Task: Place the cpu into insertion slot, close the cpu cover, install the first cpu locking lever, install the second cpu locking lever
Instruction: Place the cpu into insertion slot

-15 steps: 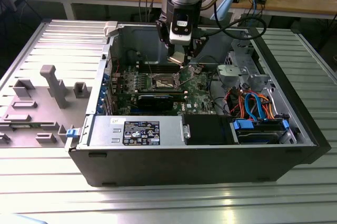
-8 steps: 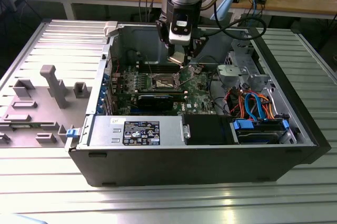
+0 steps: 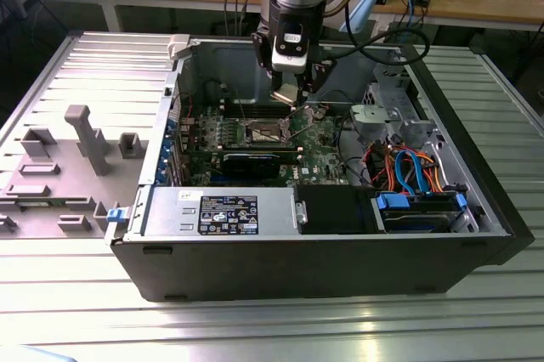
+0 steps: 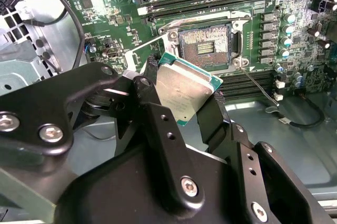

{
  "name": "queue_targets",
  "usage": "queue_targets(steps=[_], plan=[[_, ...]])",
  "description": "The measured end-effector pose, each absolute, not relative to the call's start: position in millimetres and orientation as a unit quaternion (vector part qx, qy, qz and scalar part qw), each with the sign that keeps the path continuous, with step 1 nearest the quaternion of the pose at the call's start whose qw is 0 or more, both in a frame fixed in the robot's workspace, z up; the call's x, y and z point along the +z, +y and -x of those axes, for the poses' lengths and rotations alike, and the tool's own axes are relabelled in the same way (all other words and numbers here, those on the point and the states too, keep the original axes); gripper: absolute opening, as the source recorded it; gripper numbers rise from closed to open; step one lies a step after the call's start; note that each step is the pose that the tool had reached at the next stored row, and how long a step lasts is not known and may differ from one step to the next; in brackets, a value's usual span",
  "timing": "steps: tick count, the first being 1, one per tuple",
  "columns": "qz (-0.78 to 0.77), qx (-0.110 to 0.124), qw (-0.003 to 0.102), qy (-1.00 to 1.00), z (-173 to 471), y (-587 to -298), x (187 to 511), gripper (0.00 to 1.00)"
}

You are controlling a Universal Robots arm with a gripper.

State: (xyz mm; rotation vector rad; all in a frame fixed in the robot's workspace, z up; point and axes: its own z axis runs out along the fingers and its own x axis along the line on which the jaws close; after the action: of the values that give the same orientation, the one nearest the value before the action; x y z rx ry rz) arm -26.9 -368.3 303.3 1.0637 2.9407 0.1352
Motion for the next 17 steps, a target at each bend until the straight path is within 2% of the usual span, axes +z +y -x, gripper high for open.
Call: queue_targets(steps=[17], plan=[[-0.353, 0.043, 0.006, 0.935, 26.9, -368.3, 303.1, 0.55]])
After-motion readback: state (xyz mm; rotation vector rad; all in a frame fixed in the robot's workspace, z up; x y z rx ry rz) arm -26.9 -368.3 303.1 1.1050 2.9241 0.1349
